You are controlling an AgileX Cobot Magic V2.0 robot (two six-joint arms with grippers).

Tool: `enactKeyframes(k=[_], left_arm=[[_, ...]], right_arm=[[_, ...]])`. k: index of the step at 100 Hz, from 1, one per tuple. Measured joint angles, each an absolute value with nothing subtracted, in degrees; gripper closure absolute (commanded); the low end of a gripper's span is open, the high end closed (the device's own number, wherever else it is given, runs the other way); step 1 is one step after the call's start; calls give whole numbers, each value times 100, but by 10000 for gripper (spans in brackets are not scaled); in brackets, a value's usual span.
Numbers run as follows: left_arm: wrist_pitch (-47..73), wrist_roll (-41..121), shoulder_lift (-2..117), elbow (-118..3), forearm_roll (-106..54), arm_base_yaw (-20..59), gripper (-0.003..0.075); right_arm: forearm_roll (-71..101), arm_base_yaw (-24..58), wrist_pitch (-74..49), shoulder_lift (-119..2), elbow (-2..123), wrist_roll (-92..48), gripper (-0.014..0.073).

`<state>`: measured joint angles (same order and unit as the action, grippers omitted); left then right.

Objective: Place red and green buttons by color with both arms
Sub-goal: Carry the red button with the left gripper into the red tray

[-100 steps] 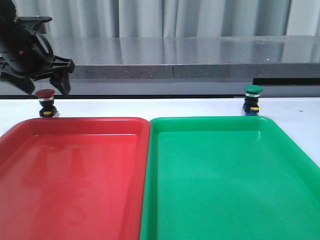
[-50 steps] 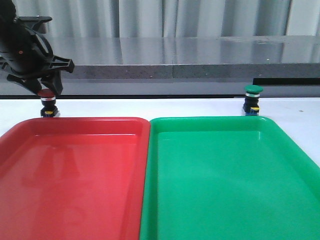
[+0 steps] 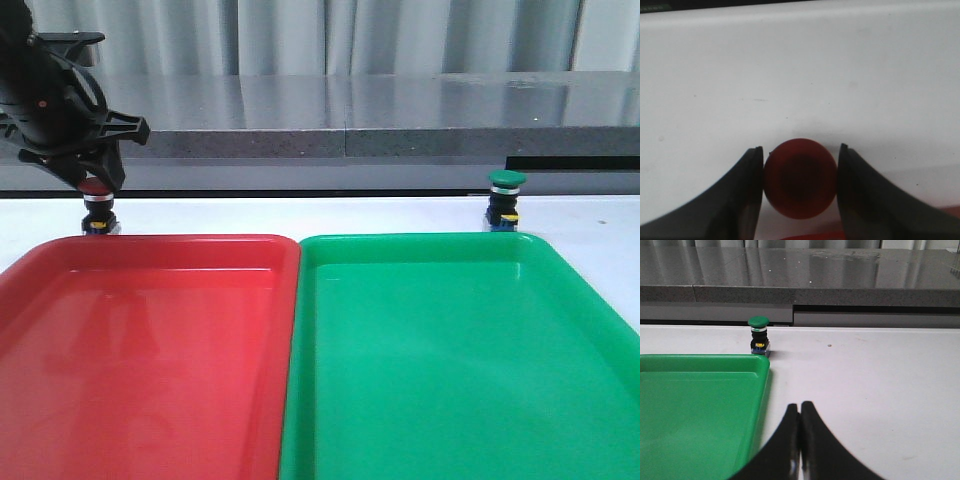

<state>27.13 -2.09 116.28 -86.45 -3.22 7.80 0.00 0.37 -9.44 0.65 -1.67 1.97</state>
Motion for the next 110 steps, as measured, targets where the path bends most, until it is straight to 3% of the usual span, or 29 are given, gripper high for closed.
enactKeyframes(k=[73,110], left_arm=[[3620,-209,10447,-8634,-1053,867,566],[2868,-449,9755,-7370,-1186,1505,566]], right_arm=[[0,37,-944,65,-167,197,661],[0,37,-944,65,-167,197,661]])
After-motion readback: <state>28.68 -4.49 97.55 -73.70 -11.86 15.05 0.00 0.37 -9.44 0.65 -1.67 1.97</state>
